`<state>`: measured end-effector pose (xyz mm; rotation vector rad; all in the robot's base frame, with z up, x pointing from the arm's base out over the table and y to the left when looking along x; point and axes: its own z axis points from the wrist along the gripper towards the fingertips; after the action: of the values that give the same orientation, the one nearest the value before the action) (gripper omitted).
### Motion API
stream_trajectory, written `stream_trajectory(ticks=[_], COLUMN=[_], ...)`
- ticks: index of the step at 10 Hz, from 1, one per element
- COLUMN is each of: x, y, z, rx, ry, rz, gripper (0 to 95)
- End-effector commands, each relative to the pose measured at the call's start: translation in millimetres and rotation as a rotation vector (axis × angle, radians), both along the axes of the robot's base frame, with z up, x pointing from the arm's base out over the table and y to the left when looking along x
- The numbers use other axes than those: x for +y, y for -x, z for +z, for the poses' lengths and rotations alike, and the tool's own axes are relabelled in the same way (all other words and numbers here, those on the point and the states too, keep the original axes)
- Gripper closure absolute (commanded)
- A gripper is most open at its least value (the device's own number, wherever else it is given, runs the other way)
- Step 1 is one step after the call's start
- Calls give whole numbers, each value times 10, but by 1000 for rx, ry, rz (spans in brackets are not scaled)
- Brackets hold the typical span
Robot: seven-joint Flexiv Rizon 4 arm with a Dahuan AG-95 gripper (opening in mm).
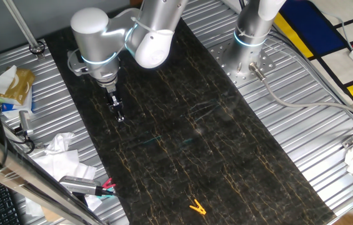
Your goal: Use the gripper to push the small block from left to right
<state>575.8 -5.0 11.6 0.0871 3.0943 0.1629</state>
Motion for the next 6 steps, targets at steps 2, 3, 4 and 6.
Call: stream_trajectory(ticks=[2, 3, 4, 6], x=[-2, -2, -2, -2], y=[0, 0, 0, 0], z=[-3, -3, -3, -3], rx=[-5, -5, -5, -9], ry=[3, 2, 2, 4], rz=[5, 4, 3, 5], gripper=[0, 0, 0, 0])
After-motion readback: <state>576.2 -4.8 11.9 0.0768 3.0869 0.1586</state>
